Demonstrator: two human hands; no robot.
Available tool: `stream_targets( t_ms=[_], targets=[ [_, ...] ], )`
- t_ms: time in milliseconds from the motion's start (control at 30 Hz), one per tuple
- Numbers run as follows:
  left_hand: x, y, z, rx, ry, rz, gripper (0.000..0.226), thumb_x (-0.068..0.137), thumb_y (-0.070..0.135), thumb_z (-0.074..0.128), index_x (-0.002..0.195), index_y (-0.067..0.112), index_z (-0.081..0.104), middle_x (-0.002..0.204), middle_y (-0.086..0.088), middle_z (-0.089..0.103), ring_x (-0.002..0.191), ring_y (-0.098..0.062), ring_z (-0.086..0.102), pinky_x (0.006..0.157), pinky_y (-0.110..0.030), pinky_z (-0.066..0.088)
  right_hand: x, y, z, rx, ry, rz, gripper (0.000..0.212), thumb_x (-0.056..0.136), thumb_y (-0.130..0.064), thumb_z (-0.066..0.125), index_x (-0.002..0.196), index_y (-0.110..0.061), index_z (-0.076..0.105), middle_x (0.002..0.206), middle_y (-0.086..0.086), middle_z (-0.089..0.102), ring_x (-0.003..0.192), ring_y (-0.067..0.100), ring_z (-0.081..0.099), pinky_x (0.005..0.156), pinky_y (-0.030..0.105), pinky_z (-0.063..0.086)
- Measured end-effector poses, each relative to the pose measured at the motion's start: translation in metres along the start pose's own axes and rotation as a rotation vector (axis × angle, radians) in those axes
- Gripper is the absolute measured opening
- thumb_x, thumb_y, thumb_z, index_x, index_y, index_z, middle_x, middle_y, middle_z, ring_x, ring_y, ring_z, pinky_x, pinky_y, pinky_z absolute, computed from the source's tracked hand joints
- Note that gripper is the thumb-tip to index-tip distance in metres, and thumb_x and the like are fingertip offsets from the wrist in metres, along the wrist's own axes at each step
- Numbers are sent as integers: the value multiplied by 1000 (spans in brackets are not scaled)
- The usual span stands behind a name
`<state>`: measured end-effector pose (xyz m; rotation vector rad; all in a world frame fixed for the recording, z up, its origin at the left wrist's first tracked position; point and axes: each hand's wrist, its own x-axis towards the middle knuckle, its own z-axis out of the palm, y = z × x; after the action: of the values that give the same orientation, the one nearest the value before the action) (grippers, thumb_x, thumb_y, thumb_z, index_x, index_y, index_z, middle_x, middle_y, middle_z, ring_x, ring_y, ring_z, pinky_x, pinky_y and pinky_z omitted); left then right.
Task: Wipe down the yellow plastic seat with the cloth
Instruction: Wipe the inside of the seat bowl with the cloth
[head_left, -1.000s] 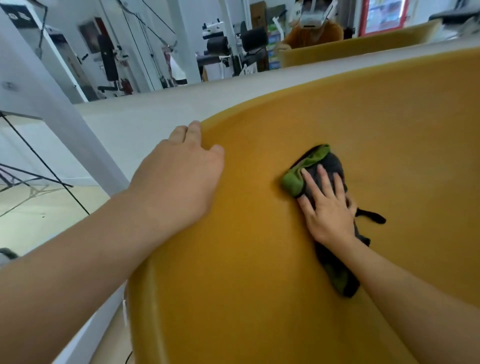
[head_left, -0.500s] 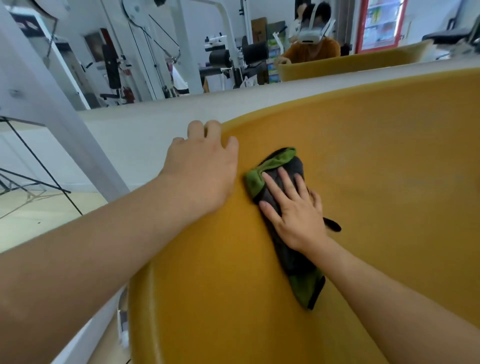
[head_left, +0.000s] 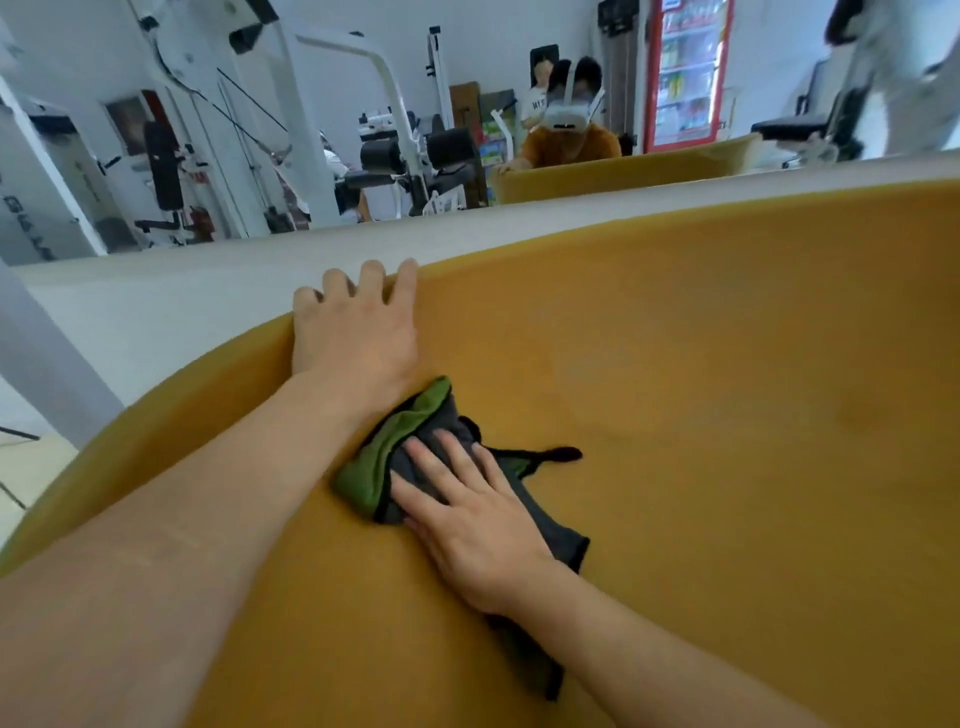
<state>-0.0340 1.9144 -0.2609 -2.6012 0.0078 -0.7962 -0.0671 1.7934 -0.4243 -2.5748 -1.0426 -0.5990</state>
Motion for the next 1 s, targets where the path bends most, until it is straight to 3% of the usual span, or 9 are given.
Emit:
stream_targets(
  t_ms=[67, 133, 233, 333, 400, 533, 667, 867, 1000],
  targets=[
    [1, 3, 1, -5, 22, -49, 66, 96, 44, 41, 150, 21, 10, 142, -14, 36, 118, -37, 42, 92, -48, 38, 6, 54, -5, -151, -49, -69, 53, 101, -25, 32, 149, -39, 17, 162, -3, 9, 149, 23, -3, 117, 47, -1],
    [1, 7, 1, -8, 32, -92, 68, 94, 43, 46, 150, 22, 14, 141, -14, 39, 118, -37, 43, 95, -49, 37, -1, 116, -23, -268, 16, 31, 55, 99, -27, 33, 150, -40, 15, 162, -5, 12, 148, 21, -1, 119, 50, 6],
    [1, 12, 1, -40, 34, -152, 70, 89, 42, 54, 148, 24, 20, 138, -13, 42, 118, -37, 44, 97, -49, 36, -41, 187, -55, -337, 144, 452, 51, 100, -45, 23, 150, -37, 16, 161, -4, 14, 149, 22, 2, 118, 50, 12],
    [3, 21, 1, -58, 35, -210, 69, 84, 37, 56, 145, 26, 25, 136, -12, 42, 119, -36, 42, 98, -47, 32, -41, 181, -67, -67, 259, 855, 56, 101, -50, 19, 152, -28, 22, 162, 0, 7, 149, 24, -5, 119, 48, 7],
    [5, 28, 1, -89, 40, -257, 67, 81, 35, 53, 142, 25, 28, 135, -13, 42, 119, -37, 40, 100, -49, 29, -14, 134, -50, -29, 308, 802, 53, 101, -47, 21, 144, -23, 38, 159, 9, 22, 146, 32, 9, 116, 52, 17],
    [2, 32, 5, -66, 70, -271, 66, 80, 49, 52, 137, 21, 32, 132, -16, 43, 119, -38, 39, 102, -52, 27, 3, 26, 3, -148, 236, 239, 38, 95, -46, 34, 126, -31, 50, 139, 6, 53, 129, 37, 44, 91, 50, 47],
    [0, 30, 6, -79, 95, -267, 70, 84, 55, 56, 141, 24, 30, 136, -15, 42, 123, -36, 38, 105, -50, 25, 23, 70, -15, -258, 322, 128, 37, 94, -53, 45, 125, -37, 56, 136, -1, 56, 123, 28, 48, 96, 47, 39],
    [0, 30, 6, -139, 121, -293, 68, 84, 44, 64, 143, 28, 33, 136, -13, 44, 127, -33, 37, 108, -48, 24, 30, 178, -76, -350, 484, 579, 47, 95, -49, 42, 136, -26, 47, 147, 5, 44, 127, 32, 39, 101, 50, 31],
    [3, 43, 5, -124, 107, -333, 69, 79, 39, 66, 140, 29, 34, 136, -13, 43, 126, -35, 36, 109, -50, 22, 54, 142, -76, -98, 571, 869, 45, 94, -41, 46, 135, -22, 50, 150, 8, 39, 123, 36, 38, 93, 46, 35]
  ],
)
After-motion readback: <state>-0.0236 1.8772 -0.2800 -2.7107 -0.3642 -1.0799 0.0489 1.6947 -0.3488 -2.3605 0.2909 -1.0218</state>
